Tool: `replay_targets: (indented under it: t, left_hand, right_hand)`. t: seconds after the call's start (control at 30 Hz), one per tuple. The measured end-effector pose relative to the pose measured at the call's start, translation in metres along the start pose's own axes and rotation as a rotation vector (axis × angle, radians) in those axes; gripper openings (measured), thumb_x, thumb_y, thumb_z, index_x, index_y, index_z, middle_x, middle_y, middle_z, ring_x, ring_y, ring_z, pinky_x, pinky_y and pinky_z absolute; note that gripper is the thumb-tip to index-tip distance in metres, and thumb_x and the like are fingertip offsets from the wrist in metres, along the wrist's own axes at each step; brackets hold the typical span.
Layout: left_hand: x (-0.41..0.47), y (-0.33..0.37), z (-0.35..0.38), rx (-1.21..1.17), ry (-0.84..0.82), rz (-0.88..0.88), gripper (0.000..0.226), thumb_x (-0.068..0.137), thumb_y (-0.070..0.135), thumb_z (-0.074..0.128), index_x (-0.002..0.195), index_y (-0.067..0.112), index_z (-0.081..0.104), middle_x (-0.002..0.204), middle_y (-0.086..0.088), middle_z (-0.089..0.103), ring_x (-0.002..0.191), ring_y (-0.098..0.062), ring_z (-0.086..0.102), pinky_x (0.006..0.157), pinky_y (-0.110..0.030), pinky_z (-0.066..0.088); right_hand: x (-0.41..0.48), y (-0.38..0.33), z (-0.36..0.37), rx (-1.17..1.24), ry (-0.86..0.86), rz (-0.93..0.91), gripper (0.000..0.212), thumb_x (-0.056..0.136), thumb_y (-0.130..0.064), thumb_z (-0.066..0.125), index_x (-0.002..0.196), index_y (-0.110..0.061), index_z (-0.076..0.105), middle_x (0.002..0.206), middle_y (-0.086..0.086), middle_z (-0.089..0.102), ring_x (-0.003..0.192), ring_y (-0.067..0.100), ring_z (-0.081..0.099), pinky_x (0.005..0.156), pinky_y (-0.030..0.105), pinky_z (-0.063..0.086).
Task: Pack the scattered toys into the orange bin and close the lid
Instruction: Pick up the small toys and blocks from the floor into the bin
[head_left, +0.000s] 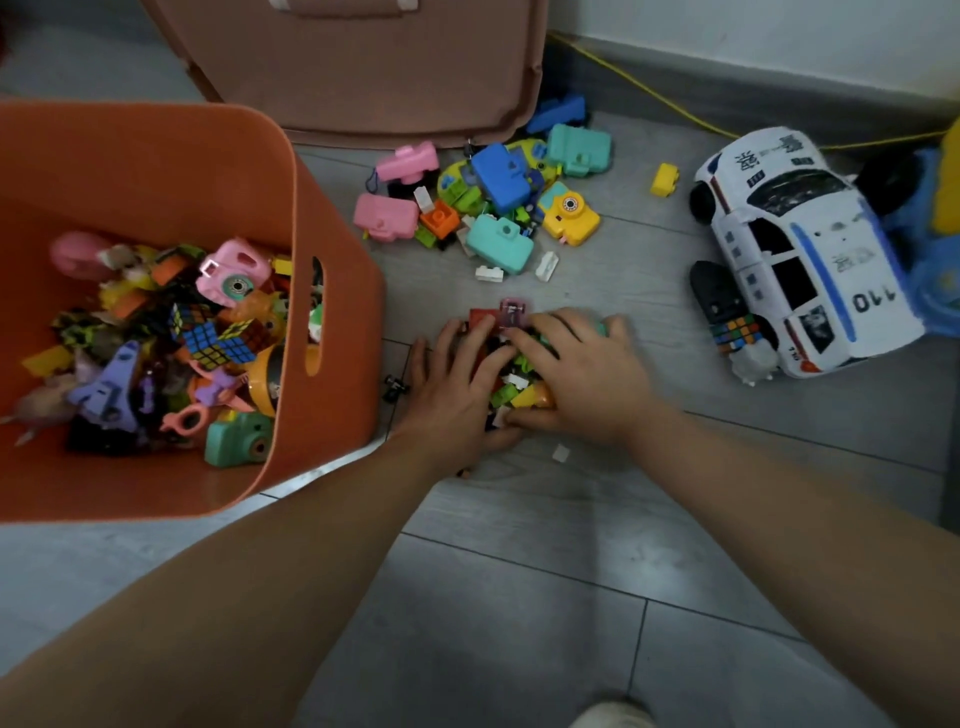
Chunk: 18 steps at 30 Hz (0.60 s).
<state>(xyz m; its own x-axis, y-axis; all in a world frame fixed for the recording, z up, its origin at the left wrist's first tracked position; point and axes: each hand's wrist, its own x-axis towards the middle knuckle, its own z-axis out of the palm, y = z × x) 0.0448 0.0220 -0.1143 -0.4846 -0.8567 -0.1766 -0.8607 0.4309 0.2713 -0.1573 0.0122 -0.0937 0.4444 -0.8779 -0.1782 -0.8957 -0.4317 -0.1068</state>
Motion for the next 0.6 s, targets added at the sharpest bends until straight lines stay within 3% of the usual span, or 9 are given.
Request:
replay_targets:
  t: [0.07, 0.13, 0.3, 0.47, 0.6]
  left_hand:
    - [0.000, -0.001, 0.001, 0.001, 0.079, 0.042, 0.088, 0.070, 0.070, 0.062, 0.141, 0.022, 0.042, 0.153, -0.010, 0.034, 0.135, -0.037, 0.032, 0.101, -0.059, 0.034]
    - [0.001, -0.004, 0.002, 0.013, 0.113, 0.059, 0.092, 0.067, 0.070, 0.068, 0.140, 0.023, 0.040, 0.153, -0.014, 0.030, 0.136, -0.037, 0.031, 0.101, -0.057, 0.036]
    - [0.018, -0.006, -0.007, 0.069, -0.016, 0.177, 0.111, 0.069, 0.066, 0.064, 0.157, 0.023, 0.012, 0.165, -0.013, 0.002, 0.151, -0.040, 0.002, 0.115, -0.063, 0.016]
    - [0.009, -0.004, -0.009, 0.015, 0.002, 0.140, 0.098, 0.071, 0.070, 0.063, 0.153, 0.029, 0.030, 0.153, -0.007, 0.032, 0.135, -0.031, 0.033, 0.105, -0.051, 0.031]
    - [-0.001, 0.001, -0.006, 0.093, 0.021, 0.012, 0.081, 0.071, 0.078, 0.055, 0.140, 0.038, 0.042, 0.132, -0.008, 0.045, 0.118, -0.030, 0.042, 0.091, -0.050, 0.038]
  right_hand:
    - [-0.005, -0.001, 0.003, -0.001, 0.041, -0.013, 0.089, 0.083, -0.084, 0.037, 0.144, -0.020, 0.046, 0.142, 0.005, 0.051, 0.125, 0.027, 0.050, 0.085, 0.048, 0.039]
    - [-0.011, -0.003, 0.003, 0.007, 0.057, -0.039, 0.091, 0.085, -0.086, 0.032, 0.143, -0.017, 0.047, 0.142, 0.007, 0.051, 0.124, 0.028, 0.050, 0.085, 0.048, 0.039]
    - [-0.024, -0.010, -0.001, -0.059, -0.023, -0.080, 0.097, 0.079, -0.088, 0.036, 0.144, -0.017, 0.043, 0.148, 0.011, 0.043, 0.133, 0.033, 0.041, 0.089, 0.049, 0.035]
    - [-0.030, -0.011, 0.002, -0.065, -0.006, -0.079, 0.074, 0.089, -0.075, 0.042, 0.138, -0.020, 0.046, 0.143, 0.010, 0.047, 0.122, 0.032, 0.049, 0.082, 0.046, 0.044]
    - [-0.039, -0.009, 0.009, -0.056, 0.008, -0.064, 0.062, 0.093, -0.066, 0.044, 0.133, -0.020, 0.052, 0.134, 0.011, 0.053, 0.114, 0.030, 0.054, 0.073, 0.042, 0.049]
